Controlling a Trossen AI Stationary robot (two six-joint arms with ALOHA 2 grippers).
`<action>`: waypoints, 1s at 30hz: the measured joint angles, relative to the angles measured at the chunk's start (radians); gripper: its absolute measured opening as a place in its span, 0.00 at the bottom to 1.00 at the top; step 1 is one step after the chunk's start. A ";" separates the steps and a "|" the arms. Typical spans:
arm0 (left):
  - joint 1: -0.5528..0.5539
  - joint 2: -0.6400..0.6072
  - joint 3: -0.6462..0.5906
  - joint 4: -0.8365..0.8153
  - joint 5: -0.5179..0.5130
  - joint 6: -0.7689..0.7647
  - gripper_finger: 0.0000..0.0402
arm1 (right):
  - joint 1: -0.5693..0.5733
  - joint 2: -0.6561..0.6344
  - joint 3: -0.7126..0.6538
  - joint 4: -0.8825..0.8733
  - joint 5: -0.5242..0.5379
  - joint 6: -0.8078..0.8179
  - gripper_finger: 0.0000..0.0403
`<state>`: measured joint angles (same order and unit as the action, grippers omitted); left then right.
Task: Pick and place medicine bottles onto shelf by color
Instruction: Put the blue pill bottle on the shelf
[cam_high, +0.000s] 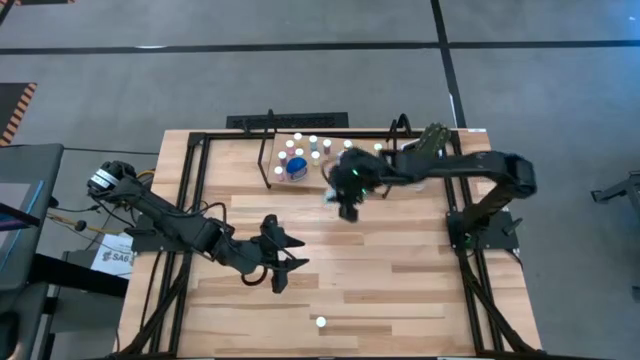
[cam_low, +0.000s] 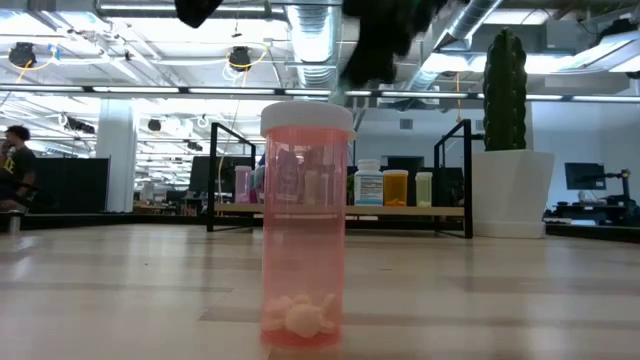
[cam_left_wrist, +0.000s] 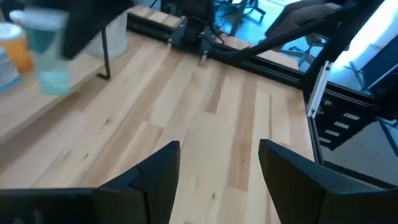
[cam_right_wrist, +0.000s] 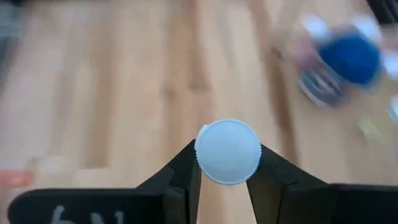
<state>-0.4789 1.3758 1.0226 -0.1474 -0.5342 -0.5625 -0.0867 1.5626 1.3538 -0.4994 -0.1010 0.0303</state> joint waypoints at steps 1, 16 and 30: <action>0.000 0.000 0.000 -0.010 -0.002 -0.013 0.51 | -0.029 0.022 -0.004 -0.019 0.001 0.006 0.30; 0.000 0.000 -0.001 -0.097 -0.013 -0.115 0.52 | -0.224 0.273 -0.002 0.033 0.142 0.067 0.30; 0.008 0.000 -0.001 -0.102 -0.036 -0.130 0.52 | -0.230 0.326 -0.001 0.080 0.155 0.093 0.30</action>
<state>-0.4711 1.3762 1.0214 -0.2492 -0.5700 -0.6930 -0.3172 1.8885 1.3525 -0.4189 0.0540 0.1234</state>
